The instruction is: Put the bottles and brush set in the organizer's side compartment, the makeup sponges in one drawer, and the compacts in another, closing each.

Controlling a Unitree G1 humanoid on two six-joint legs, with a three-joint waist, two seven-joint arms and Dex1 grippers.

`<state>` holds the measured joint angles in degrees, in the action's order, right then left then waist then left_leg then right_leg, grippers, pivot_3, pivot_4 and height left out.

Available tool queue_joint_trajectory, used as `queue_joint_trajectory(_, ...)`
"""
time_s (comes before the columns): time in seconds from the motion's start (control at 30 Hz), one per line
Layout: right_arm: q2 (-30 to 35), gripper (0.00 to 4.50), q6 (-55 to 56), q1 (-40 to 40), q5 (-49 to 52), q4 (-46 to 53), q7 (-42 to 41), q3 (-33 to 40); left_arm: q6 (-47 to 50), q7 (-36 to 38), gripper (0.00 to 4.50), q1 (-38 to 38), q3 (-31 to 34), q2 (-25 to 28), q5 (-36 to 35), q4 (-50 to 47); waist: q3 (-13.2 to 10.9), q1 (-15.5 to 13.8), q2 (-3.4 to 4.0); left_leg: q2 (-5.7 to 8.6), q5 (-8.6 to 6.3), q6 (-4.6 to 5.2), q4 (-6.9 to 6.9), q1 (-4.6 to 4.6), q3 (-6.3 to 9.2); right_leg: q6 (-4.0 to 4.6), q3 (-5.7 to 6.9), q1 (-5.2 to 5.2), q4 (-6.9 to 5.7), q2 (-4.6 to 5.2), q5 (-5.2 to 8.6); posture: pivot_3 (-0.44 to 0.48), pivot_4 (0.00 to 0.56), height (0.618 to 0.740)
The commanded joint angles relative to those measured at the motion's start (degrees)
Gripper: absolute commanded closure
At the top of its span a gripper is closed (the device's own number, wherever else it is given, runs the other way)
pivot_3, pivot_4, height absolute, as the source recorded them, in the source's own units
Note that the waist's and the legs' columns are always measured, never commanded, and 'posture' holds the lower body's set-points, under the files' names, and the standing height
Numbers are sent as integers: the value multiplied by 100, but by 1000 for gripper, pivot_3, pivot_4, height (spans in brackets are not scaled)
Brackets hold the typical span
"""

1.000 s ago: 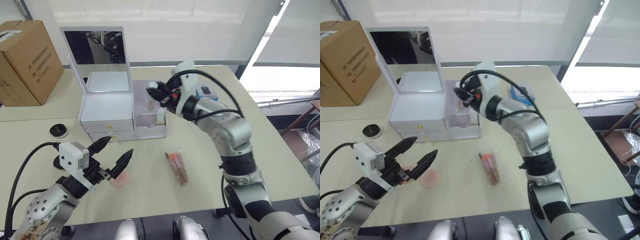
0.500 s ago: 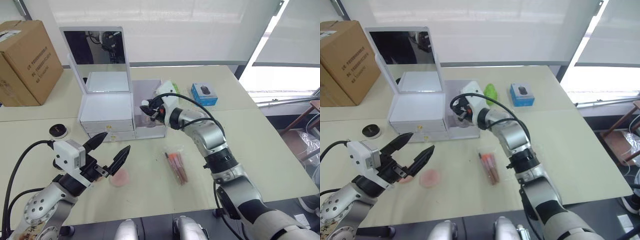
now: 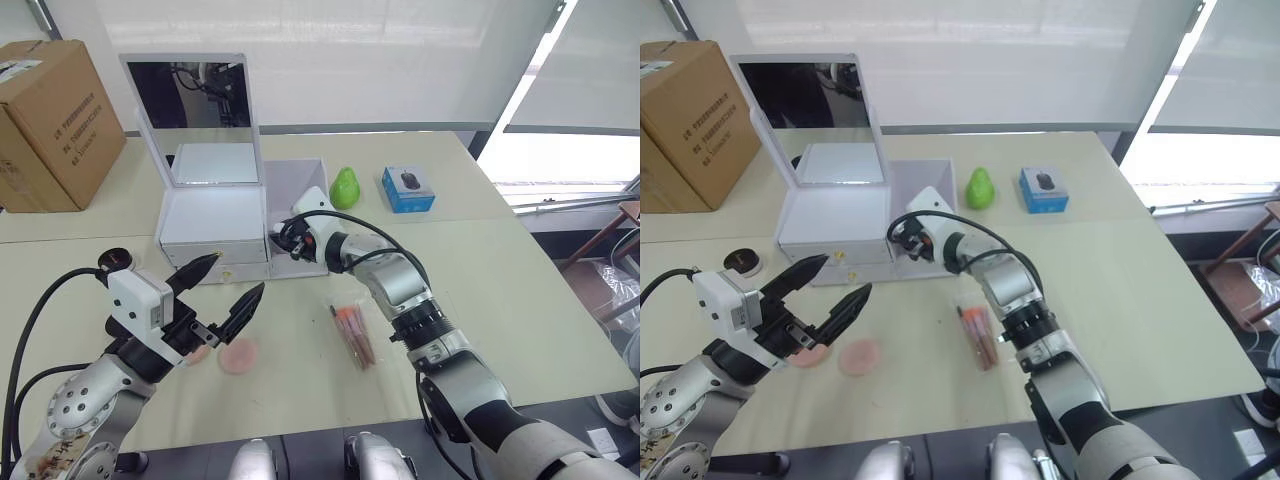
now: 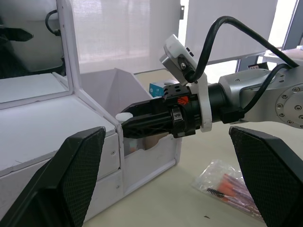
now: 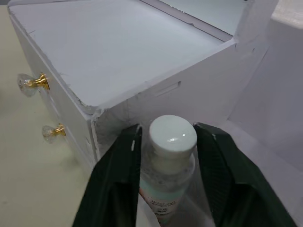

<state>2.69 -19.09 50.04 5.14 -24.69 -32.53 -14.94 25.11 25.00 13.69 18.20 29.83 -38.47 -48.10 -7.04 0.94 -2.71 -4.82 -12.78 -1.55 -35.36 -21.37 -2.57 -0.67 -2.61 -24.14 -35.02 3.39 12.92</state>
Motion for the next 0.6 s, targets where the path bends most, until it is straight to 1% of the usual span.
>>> queue_joint_trajectory(0.03, -74, 1307, 151, 247, 104, 333, -40, 206, 44, -97, 0, -138, 68, 73, -120, -143, 0, 7, 0, 0, 0, 0, 0, 0, 0, -4, 0, 0, 0, 0, -3, 0, 150, 722)
queue_joint_trajectory(0.13, -32, 196, 48, 321, 164, 677, -65, 294, 122, -143, 0, -218, 28, 93, -135, -139, -1, 15, 1, -1, 0, 0, 0, 0, 2, -12, 0, -2, -1, -2, -7, 0, 150, 722)
queue_joint_trajectory(0.17, -10, 28, -24, 350, 190, 836, -68, 326, 145, -148, 0, -244, 19, 93, -134, -123, -1, 18, 1, -1, 0, 0, 1, 0, 3, -12, 0, -2, -1, -3, -7, 0, 150, 722)
queue_joint_trajectory(0.27, 67, 28, -275, 407, 289, 1384, -89, 435, 176, -112, 0, -310, -13, 98, -128, -25, -2, 24, 3, -1, 0, 0, 1, 0, 6, -16, 0, -4, -2, -5, -9, 0, 150, 722)
queue_joint_trajectory(0.43, 312, 28, -883, 423, 651, 2691, -134, 730, 136, 194, 0, -595, 45, 240, -210, 474, -2, -28, 3, 0, 0, 0, 3, -1, 13, -15, 8, -1, 0, -4, -3, 0, 150, 722)
queue_joint_trajectory(0.5, 533, 28, -1138, 346, 930, 3192, -227, 946, 96, 522, 0, -659, 174, 415, -324, 782, 0, -46, -2, 1, 0, -1, 2, -1, 12, 0, 10, 1, 3, 1, 7, 0, 150, 722)
queue_joint_trajectory(0.6, 1010, 28, -1518, 28, 1510, 3849, -475, 1400, 60, 1045, 0, -721, 545, 757, -483, 1380, 1, -63, -3, 1, 0, -1, 2, -5, 10, 6, 14, -1, 2, 3, 12, 0, 150, 722)
